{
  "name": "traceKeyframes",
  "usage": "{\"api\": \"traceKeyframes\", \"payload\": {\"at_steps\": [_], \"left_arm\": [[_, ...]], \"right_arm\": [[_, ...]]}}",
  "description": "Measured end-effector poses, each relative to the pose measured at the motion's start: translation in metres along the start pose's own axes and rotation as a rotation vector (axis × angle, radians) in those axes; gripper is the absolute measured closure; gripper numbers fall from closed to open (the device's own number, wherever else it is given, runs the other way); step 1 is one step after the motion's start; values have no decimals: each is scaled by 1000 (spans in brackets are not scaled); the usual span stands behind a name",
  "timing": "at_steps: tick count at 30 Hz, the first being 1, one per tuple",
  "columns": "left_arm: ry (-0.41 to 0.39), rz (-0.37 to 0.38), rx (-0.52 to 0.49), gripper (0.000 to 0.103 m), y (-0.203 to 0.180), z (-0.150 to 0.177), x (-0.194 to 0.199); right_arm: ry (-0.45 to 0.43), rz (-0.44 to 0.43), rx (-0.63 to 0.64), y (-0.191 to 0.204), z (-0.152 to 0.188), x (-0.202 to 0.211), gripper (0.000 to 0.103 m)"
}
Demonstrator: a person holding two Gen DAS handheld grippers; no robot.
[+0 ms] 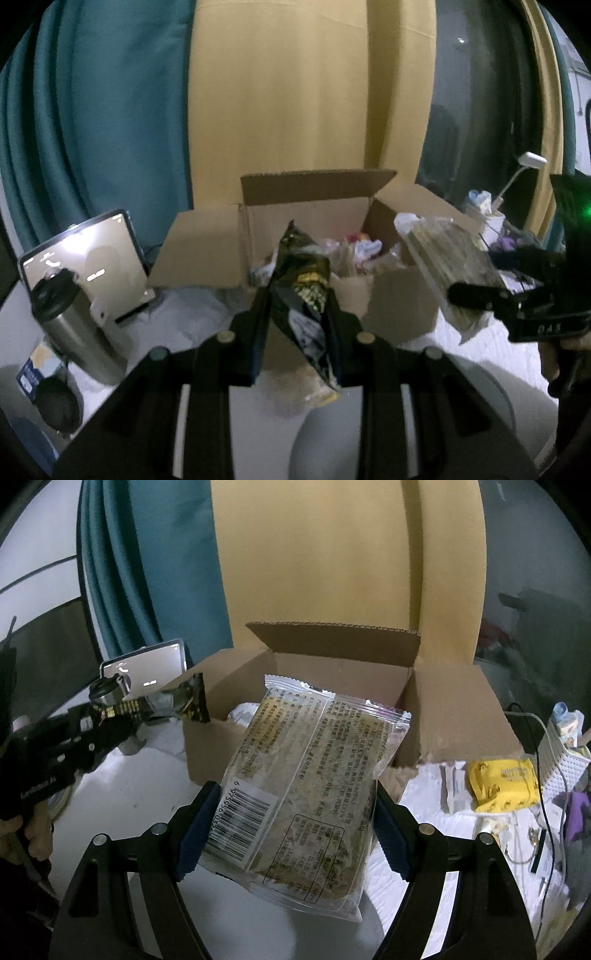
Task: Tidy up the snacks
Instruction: 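Lift and carry both packets over the cardboard box, then lower both packets into the box and open both grippers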
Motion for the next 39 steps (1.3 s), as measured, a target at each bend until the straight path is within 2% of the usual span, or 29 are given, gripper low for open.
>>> {"api": "traceKeyframes", "payload": {"at_steps": [22, 30, 31, 35, 37, 39], "left_arm": [[42, 4, 3, 74, 31, -56, -114], [77, 14, 60, 71, 46, -68, -141], [74, 15, 69, 69, 48, -69, -142], [56, 29, 94, 38, 55, -70, -140], [50, 29, 106, 31, 59, -69, -137], [45, 25, 113, 30, 62, -68, -132]], "right_arm": [[29, 28, -54, -27, -70, -85, 22], [64, 25, -59, -25, -94, -120, 22], [64, 31, -68, -25, -99, -124, 22], [70, 45, -74, -24, -112, -137, 20], [74, 51, -73, -24, -115, -141, 17], [68, 51, -67, -19, -117, -141, 17]]}}
Point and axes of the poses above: each gripper's, at about its wrist camera, not at the fingertips, and x roughly against the way its jaws point, y to its left, z to its underside, the point moved 7 cm from there along -x, roughly the way its jaws point, and after that the axes turned 9 degrees about y, right-handed, at the moved point
